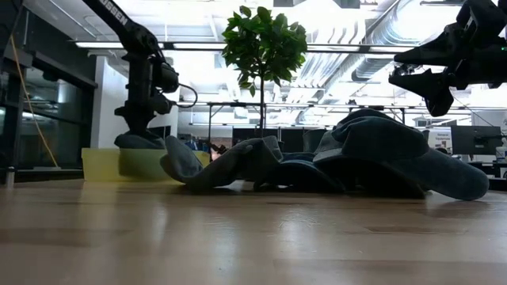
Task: Pick & Place hat
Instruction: Put the left black cap into the yellow bin, then put the left gray cap into the green bin
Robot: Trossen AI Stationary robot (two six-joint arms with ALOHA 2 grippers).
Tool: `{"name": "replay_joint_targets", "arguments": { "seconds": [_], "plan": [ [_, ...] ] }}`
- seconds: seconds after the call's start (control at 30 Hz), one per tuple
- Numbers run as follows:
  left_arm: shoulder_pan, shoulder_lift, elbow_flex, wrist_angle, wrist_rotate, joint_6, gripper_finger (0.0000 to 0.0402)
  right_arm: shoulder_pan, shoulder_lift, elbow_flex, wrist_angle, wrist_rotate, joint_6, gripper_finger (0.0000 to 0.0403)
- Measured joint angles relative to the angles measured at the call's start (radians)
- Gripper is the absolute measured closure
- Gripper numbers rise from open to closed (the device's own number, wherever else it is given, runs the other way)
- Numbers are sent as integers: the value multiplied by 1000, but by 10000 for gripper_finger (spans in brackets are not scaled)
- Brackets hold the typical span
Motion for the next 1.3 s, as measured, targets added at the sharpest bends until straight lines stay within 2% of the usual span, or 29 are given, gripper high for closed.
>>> {"name": "replay_joint_targets", "arguments": {
  "seconds": [0.17, 0.47, 0.63, 0.73, 0.97, 1.1, 1.2, 1.3],
  "plan": [
    [1, 0, 0, -1, 7, 33, 355, 0, 0, 0, 0, 0, 0, 185],
    [0, 0, 0, 11, 18, 28, 223, 0, 0, 0, 0, 0, 0, 185],
    [0, -10, 0, 18, 18, 32, 178, 0, 0, 0, 0, 0, 0, 185],
    [0, -27, 1, 29, 10, 55, 164, 0, 0, 0, 0, 0, 0, 185],
    [1, -77, 1, 36, -93, 63, 158, 0, 0, 0, 0, 0, 0, 185],
    [0, -120, 1, 47, -98, 63, 158, 0, 0, 0, 0, 0, 0, 185],
    [-1, -167, 1, 44, -66, 63, 158, 0, 0, 0, 0, 0, 0, 185],
    [-21, -210, 1, 39, 37, 44, 158, 0, 0, 0, 0, 0, 0, 185]
  ]
}}
